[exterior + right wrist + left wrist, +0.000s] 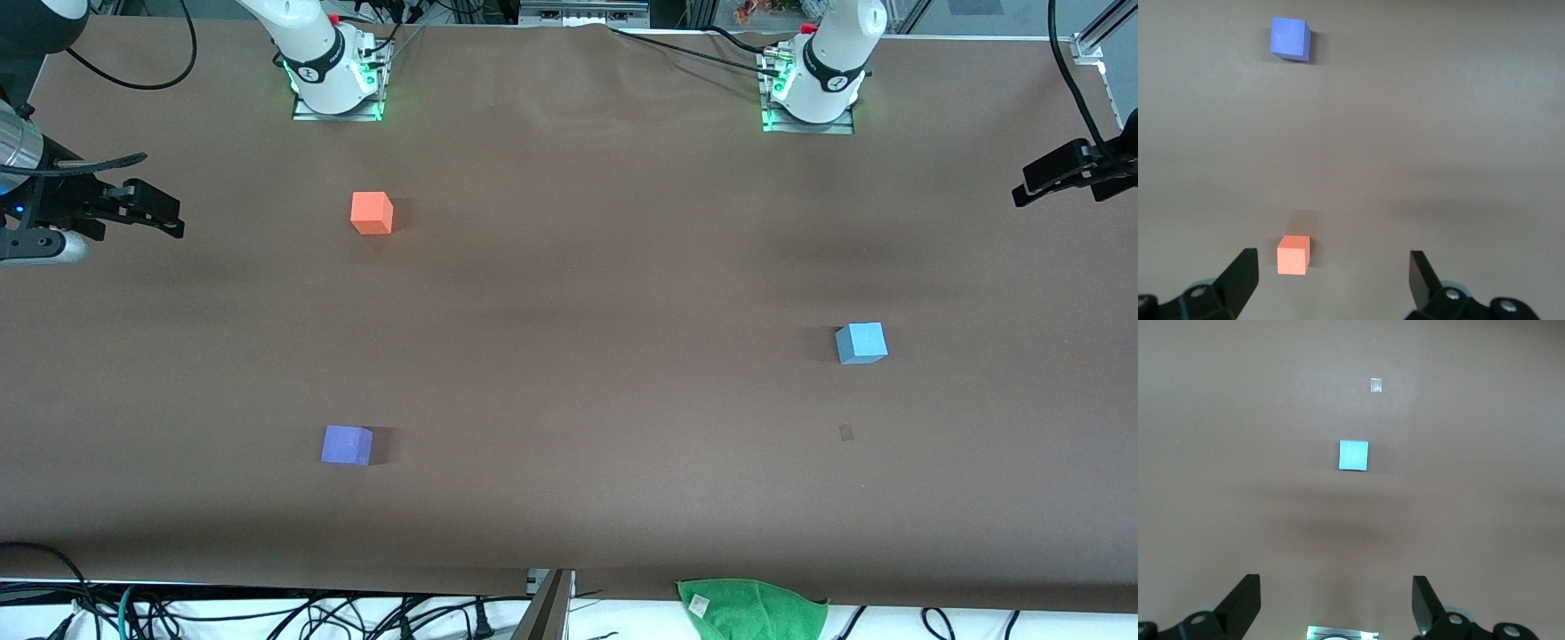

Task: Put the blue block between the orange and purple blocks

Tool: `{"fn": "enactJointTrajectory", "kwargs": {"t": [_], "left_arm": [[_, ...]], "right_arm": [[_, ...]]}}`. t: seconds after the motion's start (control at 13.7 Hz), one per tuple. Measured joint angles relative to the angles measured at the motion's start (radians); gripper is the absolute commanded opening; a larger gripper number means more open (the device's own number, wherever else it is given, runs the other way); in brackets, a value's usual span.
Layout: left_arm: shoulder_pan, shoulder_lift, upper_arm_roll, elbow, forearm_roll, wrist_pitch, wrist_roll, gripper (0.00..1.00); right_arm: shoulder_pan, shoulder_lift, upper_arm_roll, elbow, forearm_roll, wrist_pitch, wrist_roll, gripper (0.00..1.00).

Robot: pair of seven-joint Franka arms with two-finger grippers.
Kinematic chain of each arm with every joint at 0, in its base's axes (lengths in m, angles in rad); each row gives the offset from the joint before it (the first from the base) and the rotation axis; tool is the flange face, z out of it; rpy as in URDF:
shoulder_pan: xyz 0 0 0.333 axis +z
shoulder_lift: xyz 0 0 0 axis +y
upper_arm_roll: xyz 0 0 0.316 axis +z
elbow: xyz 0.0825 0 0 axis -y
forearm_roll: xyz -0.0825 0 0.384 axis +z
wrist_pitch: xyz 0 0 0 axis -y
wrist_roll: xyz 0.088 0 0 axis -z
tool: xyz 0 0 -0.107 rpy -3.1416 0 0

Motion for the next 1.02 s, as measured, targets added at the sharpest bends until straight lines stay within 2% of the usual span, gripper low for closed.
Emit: {"fn": "enactJointTrajectory", "kwargs": {"t": [1.02], "left_arm": [[-0.001, 0.016, -0.005, -0.017, 0.000, 0.018, 0.006, 1.00]], "right_arm": [[0.000, 0.000, 0.000, 0.000, 0.000, 0.000, 0.000, 1.00]]}}
